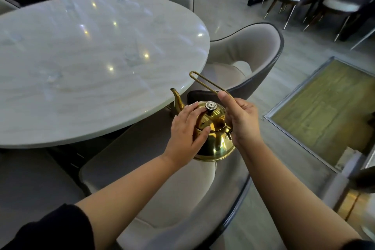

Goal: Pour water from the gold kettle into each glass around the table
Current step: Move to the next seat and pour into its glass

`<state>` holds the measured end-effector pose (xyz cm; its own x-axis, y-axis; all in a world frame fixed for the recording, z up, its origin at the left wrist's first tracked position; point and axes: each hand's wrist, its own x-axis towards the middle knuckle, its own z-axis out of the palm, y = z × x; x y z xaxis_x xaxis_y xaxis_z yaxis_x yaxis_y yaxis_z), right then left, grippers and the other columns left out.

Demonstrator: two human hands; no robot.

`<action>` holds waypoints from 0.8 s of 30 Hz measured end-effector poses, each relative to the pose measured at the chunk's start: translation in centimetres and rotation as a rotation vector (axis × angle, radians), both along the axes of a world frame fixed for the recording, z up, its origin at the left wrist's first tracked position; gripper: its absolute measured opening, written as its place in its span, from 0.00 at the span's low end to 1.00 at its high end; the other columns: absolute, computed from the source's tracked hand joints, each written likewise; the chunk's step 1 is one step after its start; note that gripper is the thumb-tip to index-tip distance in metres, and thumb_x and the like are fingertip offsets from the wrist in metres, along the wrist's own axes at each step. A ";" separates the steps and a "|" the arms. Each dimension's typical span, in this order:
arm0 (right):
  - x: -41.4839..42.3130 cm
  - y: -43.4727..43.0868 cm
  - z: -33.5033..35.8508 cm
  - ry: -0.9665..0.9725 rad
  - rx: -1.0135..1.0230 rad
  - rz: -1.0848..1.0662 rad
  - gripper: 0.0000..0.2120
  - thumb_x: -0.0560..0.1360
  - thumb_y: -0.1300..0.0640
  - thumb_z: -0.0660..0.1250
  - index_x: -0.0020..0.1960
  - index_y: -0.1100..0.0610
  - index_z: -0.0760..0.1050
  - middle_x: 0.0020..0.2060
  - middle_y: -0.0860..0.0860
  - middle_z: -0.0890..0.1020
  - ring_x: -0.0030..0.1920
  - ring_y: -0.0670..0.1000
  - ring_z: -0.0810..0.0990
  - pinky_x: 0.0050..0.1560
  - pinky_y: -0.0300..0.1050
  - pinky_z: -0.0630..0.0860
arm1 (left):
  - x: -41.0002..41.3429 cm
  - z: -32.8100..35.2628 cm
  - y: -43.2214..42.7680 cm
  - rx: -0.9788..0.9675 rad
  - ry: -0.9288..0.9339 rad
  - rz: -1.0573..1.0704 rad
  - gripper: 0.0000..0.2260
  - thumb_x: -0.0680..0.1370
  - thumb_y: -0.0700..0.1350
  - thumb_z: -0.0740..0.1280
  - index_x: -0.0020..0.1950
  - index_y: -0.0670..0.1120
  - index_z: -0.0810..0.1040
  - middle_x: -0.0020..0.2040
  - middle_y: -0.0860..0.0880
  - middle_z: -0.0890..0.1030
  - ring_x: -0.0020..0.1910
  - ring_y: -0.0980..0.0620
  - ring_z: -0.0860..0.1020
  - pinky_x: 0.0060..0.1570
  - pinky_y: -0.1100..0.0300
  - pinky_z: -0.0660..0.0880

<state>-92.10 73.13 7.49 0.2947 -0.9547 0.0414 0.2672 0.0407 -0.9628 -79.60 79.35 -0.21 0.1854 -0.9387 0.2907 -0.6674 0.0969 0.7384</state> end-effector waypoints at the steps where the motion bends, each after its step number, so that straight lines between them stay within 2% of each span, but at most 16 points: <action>1: -0.3 -1.1 -0.4 0.000 0.000 0.009 0.28 0.75 0.62 0.67 0.17 0.51 0.69 0.15 0.43 0.67 0.18 0.40 0.65 0.23 0.31 0.65 | -0.5 -0.3 -0.9 -0.004 -0.002 0.019 0.23 0.78 0.59 0.55 0.71 0.53 0.64 0.73 0.54 0.63 0.74 0.58 0.55 0.73 0.43 0.52; 7: -1.8 -8.1 -2.8 0.008 -0.007 0.162 0.25 0.74 0.58 0.69 0.18 0.51 0.70 0.16 0.43 0.67 0.19 0.42 0.63 0.25 0.36 0.63 | -2.5 -2.6 -6.6 -0.039 0.016 0.145 0.20 0.79 0.58 0.55 0.69 0.55 0.65 0.71 0.55 0.66 0.73 0.56 0.60 0.70 0.37 0.54; 10: -2.3 -11.4 -2.8 0.039 0.005 0.209 0.26 0.73 0.56 0.70 0.18 0.51 0.67 0.17 0.43 0.64 0.20 0.43 0.60 0.25 0.38 0.59 | -3.5 -2.6 -8.9 -0.033 0.038 0.203 0.19 0.78 0.57 0.56 0.69 0.56 0.65 0.71 0.55 0.66 0.73 0.55 0.61 0.70 0.37 0.55; 13: -2.7 -14.3 -2.7 0.042 0.014 0.233 0.28 0.75 0.59 0.68 0.17 0.51 0.66 0.15 0.43 0.64 0.18 0.42 0.60 0.23 0.35 0.61 | -4.3 -2.2 -10.9 -0.022 0.055 0.225 0.19 0.78 0.57 0.56 0.69 0.57 0.63 0.72 0.56 0.64 0.73 0.56 0.60 0.70 0.36 0.54; 16: -2.8 -16.7 -2.3 0.030 0.032 0.276 0.29 0.76 0.60 0.67 0.16 0.52 0.67 0.15 0.43 0.65 0.17 0.40 0.62 0.23 0.34 0.62 | -4.6 -1.5 -12.7 0.015 0.043 0.237 0.20 0.78 0.57 0.56 0.70 0.58 0.62 0.73 0.57 0.62 0.74 0.57 0.57 0.71 0.37 0.51; 20: -2.5 -19.9 -1.7 -0.001 0.067 0.323 0.30 0.77 0.62 0.65 0.16 0.52 0.70 0.14 0.44 0.68 0.17 0.39 0.66 0.22 0.31 0.65 | -4.6 -0.7 -15.4 0.037 0.018 0.288 0.20 0.78 0.57 0.56 0.70 0.58 0.62 0.73 0.57 0.61 0.73 0.57 0.57 0.71 0.37 0.51; 24: -2.0 -23.9 -1.6 -0.007 0.083 0.402 0.26 0.71 0.53 0.72 0.18 0.51 0.66 0.16 0.44 0.64 0.19 0.42 0.60 0.24 0.35 0.62 | -4.8 -0.3 -18.5 0.058 -0.001 0.359 0.20 0.79 0.56 0.58 0.70 0.57 0.62 0.73 0.55 0.61 0.72 0.61 0.55 0.71 0.37 0.52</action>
